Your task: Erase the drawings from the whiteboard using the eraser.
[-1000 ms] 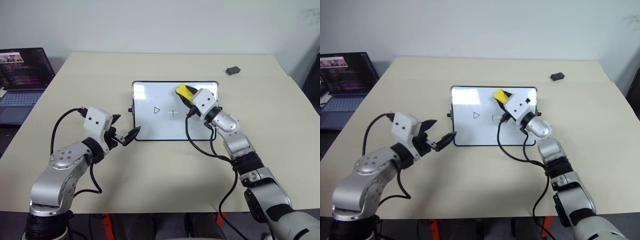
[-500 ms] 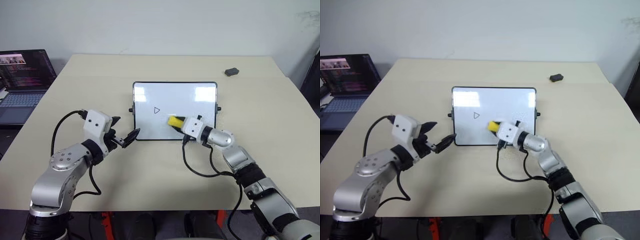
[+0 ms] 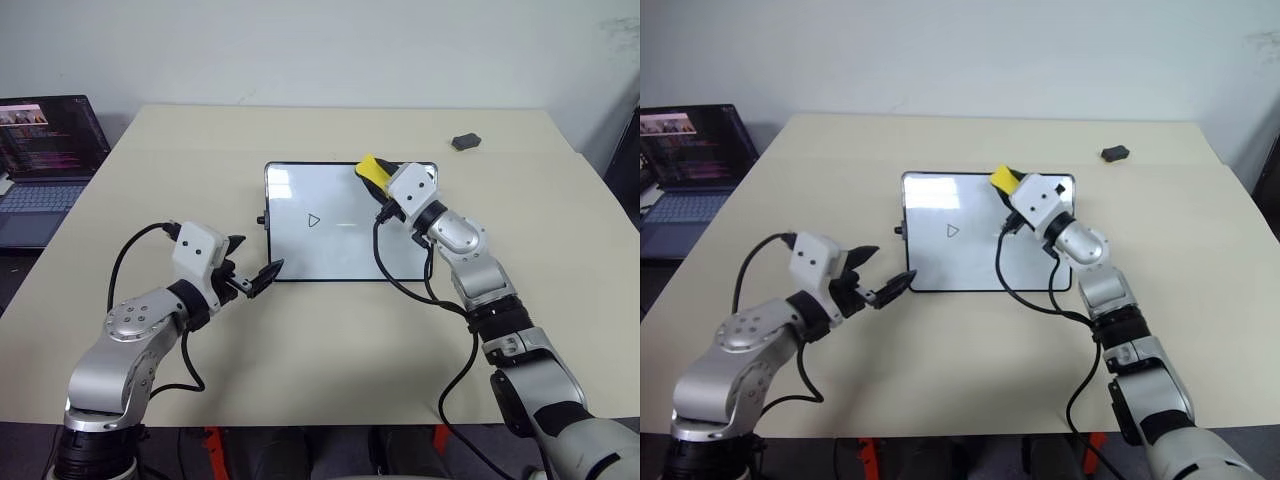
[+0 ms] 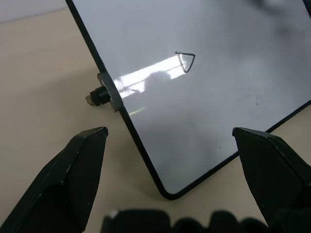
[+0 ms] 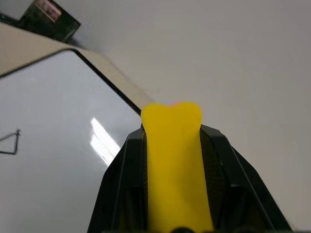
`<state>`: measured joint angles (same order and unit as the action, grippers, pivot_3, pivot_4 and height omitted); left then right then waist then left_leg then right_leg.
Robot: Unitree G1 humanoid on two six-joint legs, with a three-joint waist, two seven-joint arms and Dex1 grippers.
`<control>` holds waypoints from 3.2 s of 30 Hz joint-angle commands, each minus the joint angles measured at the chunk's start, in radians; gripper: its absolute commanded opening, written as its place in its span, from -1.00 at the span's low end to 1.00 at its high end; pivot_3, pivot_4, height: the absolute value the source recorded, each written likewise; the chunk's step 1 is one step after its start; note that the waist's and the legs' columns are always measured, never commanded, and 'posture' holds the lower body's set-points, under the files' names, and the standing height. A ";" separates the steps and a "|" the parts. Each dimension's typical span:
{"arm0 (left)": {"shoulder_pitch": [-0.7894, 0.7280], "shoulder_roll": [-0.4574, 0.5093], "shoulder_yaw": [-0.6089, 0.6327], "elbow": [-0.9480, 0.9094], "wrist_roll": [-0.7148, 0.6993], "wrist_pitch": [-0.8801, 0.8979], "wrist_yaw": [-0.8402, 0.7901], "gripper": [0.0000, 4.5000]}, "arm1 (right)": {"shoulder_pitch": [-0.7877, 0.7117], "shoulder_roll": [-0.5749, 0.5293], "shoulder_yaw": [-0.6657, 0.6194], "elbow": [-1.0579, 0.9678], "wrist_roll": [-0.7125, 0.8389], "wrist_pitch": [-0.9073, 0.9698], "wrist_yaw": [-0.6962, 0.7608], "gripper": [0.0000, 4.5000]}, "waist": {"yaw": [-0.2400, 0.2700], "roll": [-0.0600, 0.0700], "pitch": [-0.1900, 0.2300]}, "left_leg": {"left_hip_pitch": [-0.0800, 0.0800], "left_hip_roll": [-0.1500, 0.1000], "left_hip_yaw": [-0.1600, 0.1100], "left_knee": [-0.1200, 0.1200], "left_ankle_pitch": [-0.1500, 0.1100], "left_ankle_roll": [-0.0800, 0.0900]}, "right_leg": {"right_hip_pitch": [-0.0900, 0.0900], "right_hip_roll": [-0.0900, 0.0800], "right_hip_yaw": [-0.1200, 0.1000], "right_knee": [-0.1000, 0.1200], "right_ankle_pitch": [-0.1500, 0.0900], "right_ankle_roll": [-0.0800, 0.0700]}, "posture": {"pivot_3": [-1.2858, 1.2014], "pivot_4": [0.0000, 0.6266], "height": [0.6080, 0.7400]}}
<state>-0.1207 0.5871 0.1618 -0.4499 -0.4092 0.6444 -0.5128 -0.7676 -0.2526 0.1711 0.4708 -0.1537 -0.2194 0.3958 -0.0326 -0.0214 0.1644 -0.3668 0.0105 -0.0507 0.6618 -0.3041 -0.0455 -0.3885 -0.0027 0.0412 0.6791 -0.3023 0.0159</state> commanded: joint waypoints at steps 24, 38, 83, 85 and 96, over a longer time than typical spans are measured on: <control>-0.008 -0.015 0.011 -0.010 0.006 -0.035 0.012 1.00 | 0.202 0.036 -0.101 -0.407 0.238 0.383 0.119 -0.50 | 0.003 0.000 0.000 | 0.000 0.000 -0.001 0.000 0.000 0.000 | 0.000 0.000 -0.001 0.001 0.000 0.000 | 0.03 -0.52 1.00; 0.022 -0.026 0.050 0.004 0.023 -0.075 0.048 1.00 | 0.597 -0.104 -0.091 -0.916 0.410 0.663 0.201 -0.50 | 0.002 0.000 0.000 | -0.001 0.000 -0.001 0.000 0.000 0.000 | 0.000 0.000 0.000 0.001 -0.001 0.001 | 0.03 -0.52 1.00; 0.029 0.016 0.077 0.022 0.016 -0.083 0.000 1.00 | 0.020 0.093 0.198 -0.048 -0.047 0.009 0.166 -0.50 | -0.001 -0.001 0.001 | 0.004 0.000 -0.002 0.003 0.001 0.000 | 0.003 0.000 -0.001 0.004 0.002 -0.001 | 0.03 -0.52 1.00; 0.029 0.014 0.076 0.025 0.019 -0.085 -0.003 1.00 | -0.027 0.117 0.143 -0.066 -0.006 0.010 0.137 -0.50 | 0.000 -0.001 0.002 | 0.002 0.000 -0.001 0.003 0.001 0.000 | 0.001 0.000 -0.001 0.004 0.002 -0.001 | 0.03 -0.52 1.00; 0.028 0.009 0.065 0.002 0.015 -0.068 0.004 1.00 | -0.186 0.160 0.147 0.180 -0.109 0.037 0.008 -0.50 | -0.002 -0.001 0.002 | 0.000 0.000 0.000 0.000 0.000 0.000 | -0.001 0.000 -0.001 0.000 0.002 -0.001 | 0.03 -0.52 1.00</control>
<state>-0.0851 0.5927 0.2227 -0.4136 -0.3931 0.5818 -0.5121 -0.9373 -0.1007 0.3059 0.6539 -0.2513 -0.1803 0.4070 -0.0341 -0.0225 0.1663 -0.3669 0.0109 -0.0507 0.6615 -0.3038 -0.0457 -0.3896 -0.0029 0.0405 0.6791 -0.3007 0.0144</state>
